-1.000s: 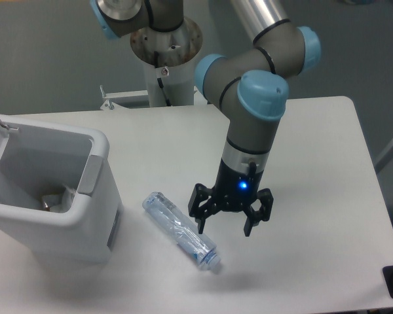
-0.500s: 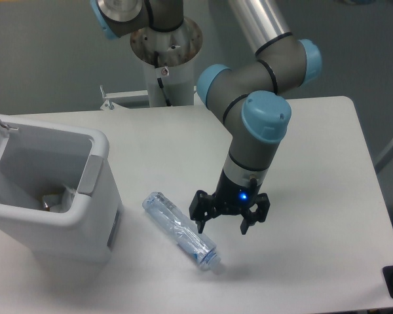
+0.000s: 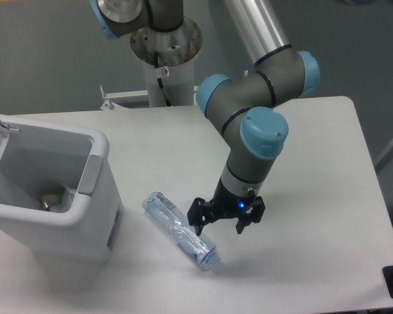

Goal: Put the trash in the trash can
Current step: 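Lower the gripper and grasp the bottle near its cap, then lift the bottle and carry it over the trash bin, then open the gripper to release the bottle into the bin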

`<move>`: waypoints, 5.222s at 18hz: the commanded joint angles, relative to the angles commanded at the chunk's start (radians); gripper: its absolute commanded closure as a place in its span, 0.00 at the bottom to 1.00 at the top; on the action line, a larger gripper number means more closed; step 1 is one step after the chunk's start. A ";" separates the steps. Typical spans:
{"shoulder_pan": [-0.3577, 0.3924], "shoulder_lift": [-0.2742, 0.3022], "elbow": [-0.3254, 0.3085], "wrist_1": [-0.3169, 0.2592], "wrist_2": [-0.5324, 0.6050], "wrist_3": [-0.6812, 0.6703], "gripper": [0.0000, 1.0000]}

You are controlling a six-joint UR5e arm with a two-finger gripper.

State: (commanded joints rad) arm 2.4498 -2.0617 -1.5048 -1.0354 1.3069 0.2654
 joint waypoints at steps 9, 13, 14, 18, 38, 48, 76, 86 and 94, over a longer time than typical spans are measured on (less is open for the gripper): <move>-0.040 -0.083 0.060 0.000 0.073 -0.110 0.00; -0.058 -0.158 0.142 -0.046 0.110 -0.187 0.00; -0.060 -0.166 0.150 -0.061 0.118 -0.189 0.00; -0.067 -0.176 0.149 -0.089 0.123 -0.198 0.00; -0.095 -0.201 0.155 -0.127 0.170 -0.209 0.56; -0.080 -0.120 0.213 -0.118 0.104 -0.181 0.60; -0.118 0.193 0.311 0.146 -0.491 -0.081 0.63; -0.248 0.202 0.230 0.178 -0.477 -0.034 0.32; -0.252 0.248 0.152 0.189 -0.471 0.038 0.00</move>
State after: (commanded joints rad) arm 2.1982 -1.8132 -1.3530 -0.8468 0.8360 0.3037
